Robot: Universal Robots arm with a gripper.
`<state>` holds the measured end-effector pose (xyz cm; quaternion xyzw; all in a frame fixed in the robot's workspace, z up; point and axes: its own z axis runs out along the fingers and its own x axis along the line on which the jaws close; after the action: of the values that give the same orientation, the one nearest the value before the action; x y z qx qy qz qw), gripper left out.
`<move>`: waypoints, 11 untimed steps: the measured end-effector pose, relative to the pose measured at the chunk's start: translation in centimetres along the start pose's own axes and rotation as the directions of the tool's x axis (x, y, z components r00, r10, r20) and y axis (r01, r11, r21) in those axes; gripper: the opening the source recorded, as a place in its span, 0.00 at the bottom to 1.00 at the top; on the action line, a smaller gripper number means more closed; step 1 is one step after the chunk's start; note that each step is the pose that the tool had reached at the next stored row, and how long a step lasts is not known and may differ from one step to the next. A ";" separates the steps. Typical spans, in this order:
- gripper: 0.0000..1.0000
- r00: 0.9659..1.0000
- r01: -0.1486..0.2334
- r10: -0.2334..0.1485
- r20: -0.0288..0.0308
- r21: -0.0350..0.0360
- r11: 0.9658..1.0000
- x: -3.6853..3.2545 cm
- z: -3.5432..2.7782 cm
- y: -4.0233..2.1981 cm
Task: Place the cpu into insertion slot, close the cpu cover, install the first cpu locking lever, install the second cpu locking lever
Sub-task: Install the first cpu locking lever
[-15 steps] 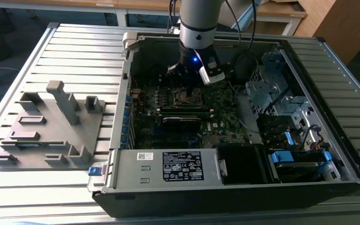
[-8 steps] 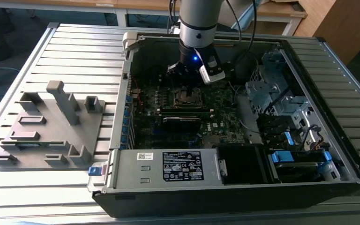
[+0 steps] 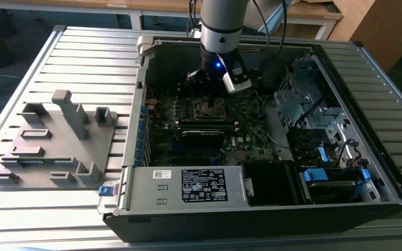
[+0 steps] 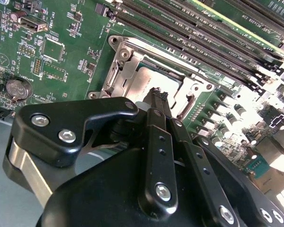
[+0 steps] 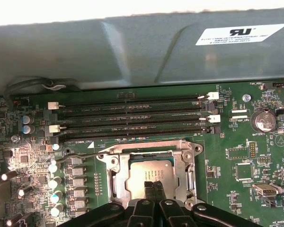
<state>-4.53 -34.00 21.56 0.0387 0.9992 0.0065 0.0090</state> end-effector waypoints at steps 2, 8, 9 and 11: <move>0.11 1.000 0.000 0.000 0.000 0.000 1.000 0.00 -0.03 0.00; 0.11 1.000 0.000 0.000 0.000 0.000 1.000 -0.01 -0.24 0.00; 0.11 1.000 0.000 0.000 0.000 0.000 1.000 -0.01 -0.24 0.01; 0.11 1.000 0.000 0.000 0.000 0.000 1.000 -0.01 -0.24 0.01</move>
<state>-4.53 -34.00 21.80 0.0386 0.9992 0.0066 0.0091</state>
